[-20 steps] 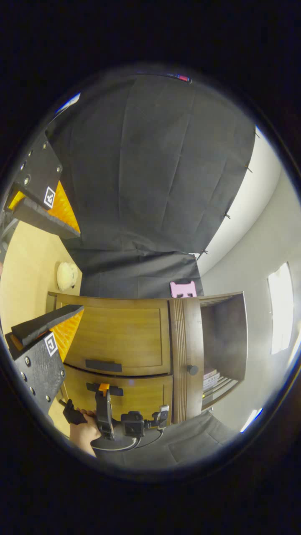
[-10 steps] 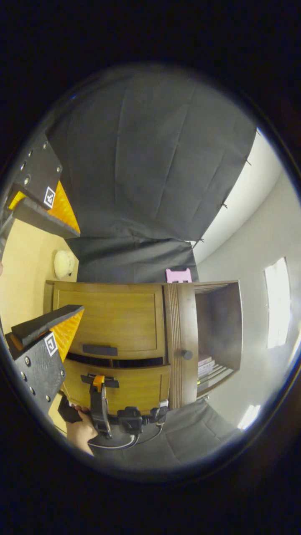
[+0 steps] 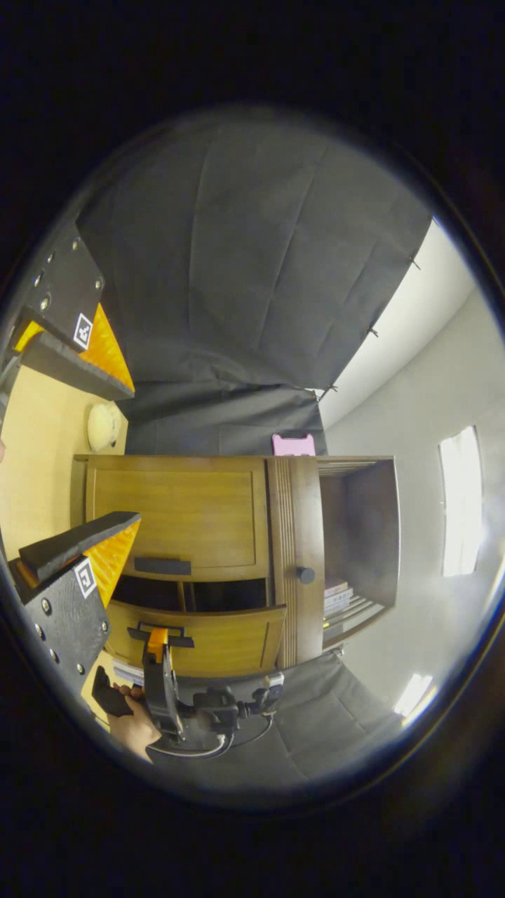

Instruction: Open the right door of the double-door shoe cabinet with the right hand, and open the left door with the left hand.

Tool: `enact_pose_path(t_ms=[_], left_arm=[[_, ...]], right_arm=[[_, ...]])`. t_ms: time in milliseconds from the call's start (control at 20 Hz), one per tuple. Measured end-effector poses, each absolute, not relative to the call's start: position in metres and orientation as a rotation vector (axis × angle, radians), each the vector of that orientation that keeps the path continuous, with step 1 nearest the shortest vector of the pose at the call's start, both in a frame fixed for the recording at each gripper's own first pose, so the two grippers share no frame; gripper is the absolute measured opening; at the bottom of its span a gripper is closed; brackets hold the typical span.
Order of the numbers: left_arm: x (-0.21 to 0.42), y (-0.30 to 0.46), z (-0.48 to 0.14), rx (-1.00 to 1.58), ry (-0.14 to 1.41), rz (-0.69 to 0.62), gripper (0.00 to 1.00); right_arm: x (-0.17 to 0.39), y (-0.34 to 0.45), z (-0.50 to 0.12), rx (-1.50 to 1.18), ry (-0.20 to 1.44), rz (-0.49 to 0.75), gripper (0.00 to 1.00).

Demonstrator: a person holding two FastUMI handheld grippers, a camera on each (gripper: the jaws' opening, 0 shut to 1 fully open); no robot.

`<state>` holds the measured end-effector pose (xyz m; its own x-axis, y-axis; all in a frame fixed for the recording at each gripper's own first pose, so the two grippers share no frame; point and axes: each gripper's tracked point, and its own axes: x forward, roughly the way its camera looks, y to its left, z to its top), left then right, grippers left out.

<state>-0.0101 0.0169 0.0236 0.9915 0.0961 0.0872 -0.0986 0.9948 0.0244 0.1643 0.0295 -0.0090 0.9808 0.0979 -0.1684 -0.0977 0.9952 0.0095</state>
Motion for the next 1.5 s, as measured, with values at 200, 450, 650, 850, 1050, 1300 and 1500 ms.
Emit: enact_pose_path(t_ms=[200, 450, 650, 850, 1050, 1300, 1500], left_arm=[[-0.012, 0.012, 0.025, 0.029, -0.090, 0.050, 0.96], [-0.016, 0.006, 0.028, 0.030, -0.090, -0.012, 0.91], [-0.019, 0.001, 0.029, 0.024, -0.086, -0.063, 0.91], [-0.025, -0.003, 0.033, 0.021, -0.087, -0.114, 0.91], [-0.026, -0.004, 0.031, 0.017, -0.087, -0.144, 0.91], [-0.026, -0.006, 0.029, 0.009, -0.084, -0.171, 0.91], [-0.027, -0.007, 0.027, 0.002, -0.077, -0.190, 0.92]], right_arm=[[0.142, 0.017, -0.006, 0.004, 0.171, 0.085, 0.20], [0.116, -0.003, 0.000, 0.015, 0.166, 0.044, 0.20], [0.097, -0.029, 0.001, 0.027, 0.162, 0.002, 0.17], [0.085, -0.042, 0.005, 0.029, 0.158, -0.029, 0.15], [0.073, -0.066, 0.009, 0.022, 0.151, -0.074, 0.12], [0.069, -0.107, 0.025, 0.029, 0.123, -0.162, 0.12], [0.071, -0.130, 0.024, 0.025, 0.126, -0.210, 0.11]])
